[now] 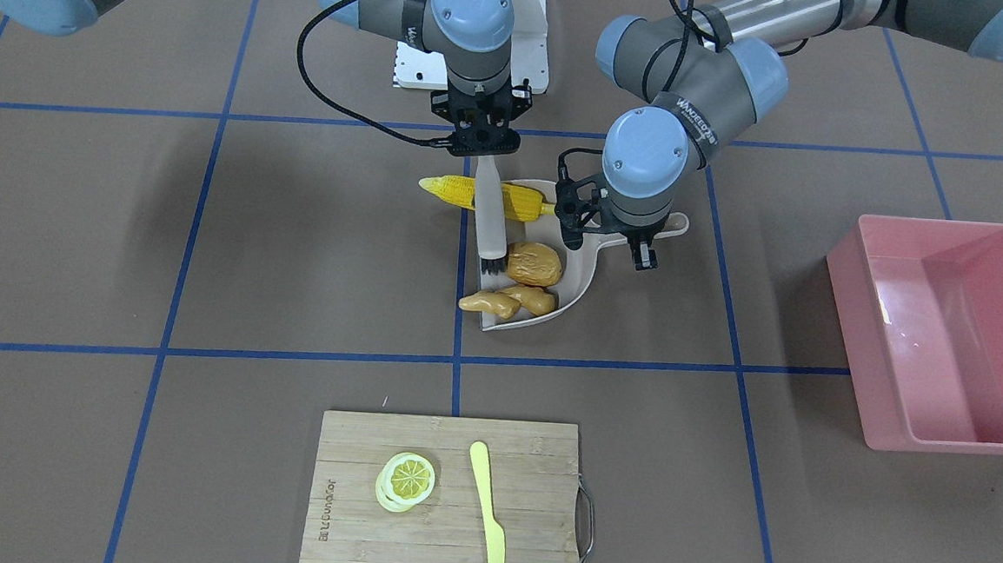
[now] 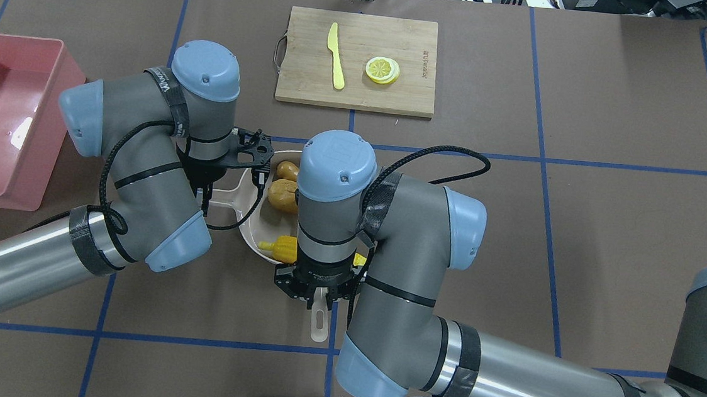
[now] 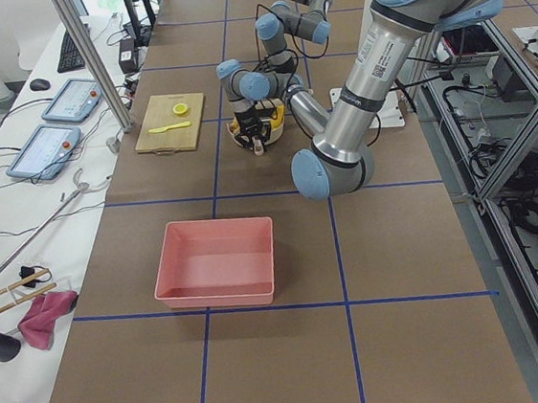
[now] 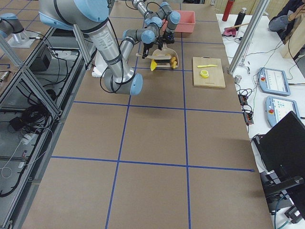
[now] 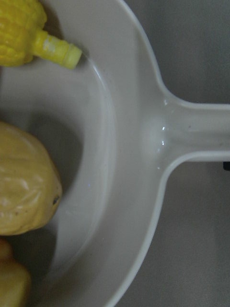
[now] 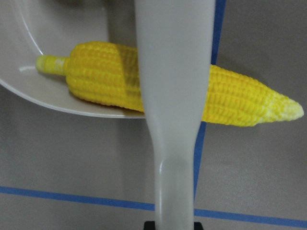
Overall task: Sweep and dump trash into bin
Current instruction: 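Push the food deeper into the dustpan with the right-held brush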
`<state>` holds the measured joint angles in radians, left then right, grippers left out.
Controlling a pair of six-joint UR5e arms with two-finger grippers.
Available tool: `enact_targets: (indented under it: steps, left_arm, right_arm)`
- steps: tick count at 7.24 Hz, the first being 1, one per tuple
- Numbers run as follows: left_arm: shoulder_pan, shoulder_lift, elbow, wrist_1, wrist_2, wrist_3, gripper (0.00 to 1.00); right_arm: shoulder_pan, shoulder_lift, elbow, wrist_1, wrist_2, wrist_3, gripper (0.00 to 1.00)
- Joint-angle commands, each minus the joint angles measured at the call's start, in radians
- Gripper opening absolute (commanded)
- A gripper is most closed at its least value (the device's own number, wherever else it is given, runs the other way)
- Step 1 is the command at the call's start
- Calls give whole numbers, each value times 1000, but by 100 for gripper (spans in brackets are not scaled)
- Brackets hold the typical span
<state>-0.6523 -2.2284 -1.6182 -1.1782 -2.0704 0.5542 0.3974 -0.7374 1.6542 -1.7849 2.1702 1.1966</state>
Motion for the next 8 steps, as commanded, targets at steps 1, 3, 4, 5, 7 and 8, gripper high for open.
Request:
enact_targets:
  steps: [1,3,4,5,7,8]
  left_arm:
    - [2,4,-2,-15,1,0,0]
    - [2,10,-6,-31,1,0,0]
    - [2,10,-6,-49,1,-2,0]
    - [2,10,-6,-58,0,-3,0]
    - [2,10,-9,-66,0,-8,0]
    - [0,10,-11,-95,0,-10,0]
  right_arm:
    - [33,-8,65,-74,-1,1,0]
    - [95,-43,143,-146,-3,-6,0]
    - [122,-110,217,-181,-3,-14,0]
    - [126,-204,311,-204,-3,-9,0]
    - [104,-299,424,-278,-4,39,0]
    - [34,-324,421,-278,-35,102,0]
